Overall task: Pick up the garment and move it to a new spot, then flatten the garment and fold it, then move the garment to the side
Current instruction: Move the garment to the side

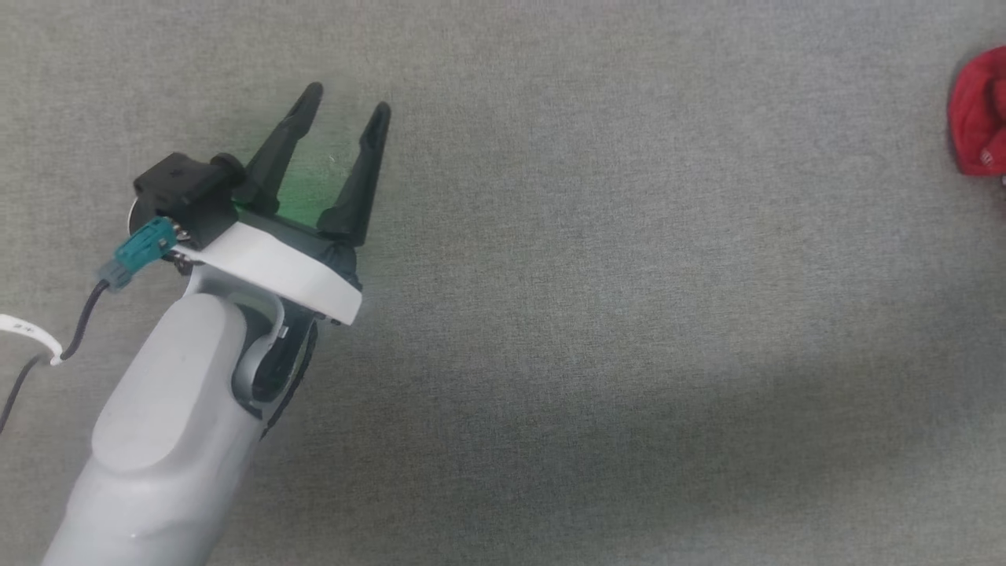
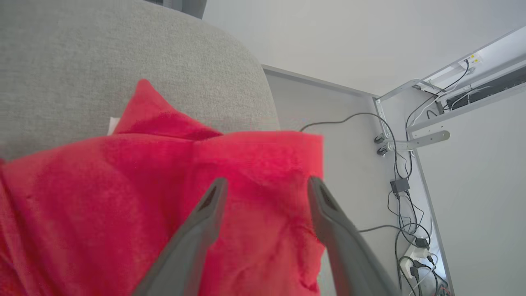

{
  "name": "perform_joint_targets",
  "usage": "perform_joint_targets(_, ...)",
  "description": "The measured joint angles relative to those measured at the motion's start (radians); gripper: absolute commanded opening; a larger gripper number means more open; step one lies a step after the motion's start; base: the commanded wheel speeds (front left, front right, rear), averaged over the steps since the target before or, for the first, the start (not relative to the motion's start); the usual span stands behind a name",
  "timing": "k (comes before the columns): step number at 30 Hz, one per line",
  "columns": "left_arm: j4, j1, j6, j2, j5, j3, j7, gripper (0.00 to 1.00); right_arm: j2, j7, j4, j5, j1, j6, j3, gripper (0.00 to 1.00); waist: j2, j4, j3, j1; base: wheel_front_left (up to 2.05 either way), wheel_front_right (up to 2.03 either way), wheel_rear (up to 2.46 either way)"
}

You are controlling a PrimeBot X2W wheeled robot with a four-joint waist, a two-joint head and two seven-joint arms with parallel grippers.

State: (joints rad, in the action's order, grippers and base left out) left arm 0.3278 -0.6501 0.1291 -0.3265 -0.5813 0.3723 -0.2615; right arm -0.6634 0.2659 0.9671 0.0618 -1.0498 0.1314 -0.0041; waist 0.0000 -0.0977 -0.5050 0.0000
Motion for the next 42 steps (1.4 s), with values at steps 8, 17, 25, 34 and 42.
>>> perform_joint_targets(8, -0.004, 0.059, 0.000, -0.003, -0.006, -0.061, 0.000, 1.00, 0.039, -0.052, 0.036, 0.016, -0.016, 0.000, -0.007, 1.00, 0.0000, 0.006, 0.057, 0.0000, 0.00, 0.00, 0.00)
perform_joint_targets(17, 0.005, 0.175, 0.000, -0.003, 0.011, -0.137, 0.000, 1.00, 0.118, -0.185, 0.041, 0.098, 0.056, -0.001, 0.013, 1.00, 0.0000, 0.025, 0.159, 0.0000, 0.00, 0.00, 0.00)
perform_joint_targets(25, 0.022, 0.296, 0.000, -0.013, 0.030, -0.217, 0.000, 1.00, 0.224, -0.336, 0.039, 0.115, 0.188, -0.001, 0.029, 1.00, 0.0000, 0.050, 0.276, 0.0000, 0.00, 0.00, 0.00)
perform_joint_targets(34, -0.008, 0.454, 0.000, -0.011, 0.057, -0.315, 0.000, 1.00, 0.326, -0.456, 0.027, 0.130, 0.327, -0.001, 0.044, 1.00, 0.0000, 0.074, 0.400, 0.0000, 0.00, 0.00, 0.00)
perform_joint_targets(42, -0.052, 0.575, 0.000, -0.005, 0.093, -0.385, 0.000, 1.00, 0.363, -0.511, -0.035, 0.142, 0.452, -0.001, 0.045, 1.00, 0.0001, 0.092, 0.472, 0.0000, 0.00, 0.00, 0.00)
